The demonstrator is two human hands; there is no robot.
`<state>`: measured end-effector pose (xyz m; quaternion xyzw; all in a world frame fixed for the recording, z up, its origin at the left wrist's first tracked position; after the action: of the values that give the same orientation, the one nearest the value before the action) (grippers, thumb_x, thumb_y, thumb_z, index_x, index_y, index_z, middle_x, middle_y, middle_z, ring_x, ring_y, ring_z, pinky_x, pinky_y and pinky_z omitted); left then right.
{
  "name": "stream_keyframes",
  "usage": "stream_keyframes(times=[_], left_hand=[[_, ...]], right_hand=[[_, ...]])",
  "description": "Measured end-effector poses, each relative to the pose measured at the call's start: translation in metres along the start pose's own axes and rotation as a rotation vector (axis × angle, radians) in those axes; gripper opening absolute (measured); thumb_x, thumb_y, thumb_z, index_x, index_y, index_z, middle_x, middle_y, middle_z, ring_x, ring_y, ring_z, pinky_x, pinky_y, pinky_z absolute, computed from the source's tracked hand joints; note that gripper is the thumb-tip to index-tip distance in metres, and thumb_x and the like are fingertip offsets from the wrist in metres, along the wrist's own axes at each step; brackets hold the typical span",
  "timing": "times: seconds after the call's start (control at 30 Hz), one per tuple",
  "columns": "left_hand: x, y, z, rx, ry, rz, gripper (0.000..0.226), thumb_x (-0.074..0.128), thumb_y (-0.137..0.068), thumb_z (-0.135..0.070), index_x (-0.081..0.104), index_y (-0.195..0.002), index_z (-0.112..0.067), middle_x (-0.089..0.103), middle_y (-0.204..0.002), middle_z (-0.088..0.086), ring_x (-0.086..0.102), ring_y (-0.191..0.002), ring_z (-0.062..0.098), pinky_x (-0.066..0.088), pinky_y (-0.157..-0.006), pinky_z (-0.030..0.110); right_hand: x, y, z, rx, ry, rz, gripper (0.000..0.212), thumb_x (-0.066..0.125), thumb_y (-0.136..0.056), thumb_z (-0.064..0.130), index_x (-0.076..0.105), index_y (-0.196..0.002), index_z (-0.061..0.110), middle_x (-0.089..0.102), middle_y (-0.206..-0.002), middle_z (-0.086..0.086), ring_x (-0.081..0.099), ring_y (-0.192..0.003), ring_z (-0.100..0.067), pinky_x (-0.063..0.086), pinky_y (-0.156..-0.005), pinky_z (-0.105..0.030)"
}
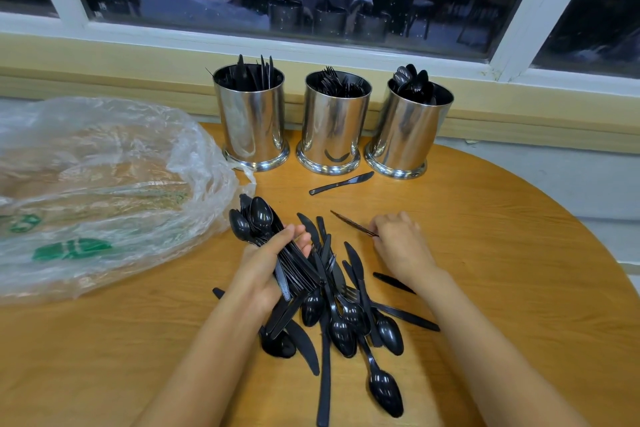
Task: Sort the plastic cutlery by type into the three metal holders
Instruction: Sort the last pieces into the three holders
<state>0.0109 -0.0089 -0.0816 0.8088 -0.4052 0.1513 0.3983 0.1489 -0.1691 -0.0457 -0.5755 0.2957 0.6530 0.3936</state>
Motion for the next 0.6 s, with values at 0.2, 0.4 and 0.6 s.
stream_keyframes(times=[0.2,0.4,0.6], left_hand=[[-0.004,0.000,-0.010,0.011,-0.024,0.003,0.007,0.064,-0.091,-0.006,0.067,-0.092,0.000,0.075,-0.088,0.012,0.073,-0.080,0.018,0.060,-0.077,0.033],[-0.010,0.000,-0.020,0.022,0.019,-0.009,0.008,0.064,-0.090,-0.005,0.065,-0.096,-0.001,0.075,-0.090,0.012,0.074,-0.078,0.018,0.062,-0.072,0.030],[-0.023,-0.004,-0.027,0.026,0.051,-0.038,0.008,0.064,-0.090,-0.005,0.064,-0.097,-0.001,0.075,-0.095,0.015,0.074,-0.077,0.020,0.062,-0.069,0.031]], right_hand=[[-0.029,-0.029,0.010,0.037,-0.381,-0.111,0.006,0.045,-0.098,0.008,0.043,-0.097,0.013,0.044,-0.083,0.002,0.042,-0.069,-0.011,0.034,-0.058,-0.022],[-0.014,-0.085,0.053,-0.057,-0.133,-0.036,0.030,0.038,-0.103,0.024,0.051,-0.131,0.020,0.068,-0.095,-0.007,0.062,-0.077,-0.024,0.046,-0.057,-0.031],[0.004,-0.096,0.046,0.003,0.002,0.035,0.042,0.038,-0.101,0.049,0.064,-0.103,0.017,0.061,-0.096,-0.005,0.062,-0.087,-0.024,0.049,-0.066,-0.034]])
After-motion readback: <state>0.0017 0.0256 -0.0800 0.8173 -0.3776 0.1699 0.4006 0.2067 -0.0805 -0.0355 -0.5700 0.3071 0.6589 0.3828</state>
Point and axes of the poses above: each hand's wrist, its own y-axis away from the middle knuckle, its own x-axis out of the palm, z = x × y, the point moved 10 cm from there along -y, towards the middle knuckle
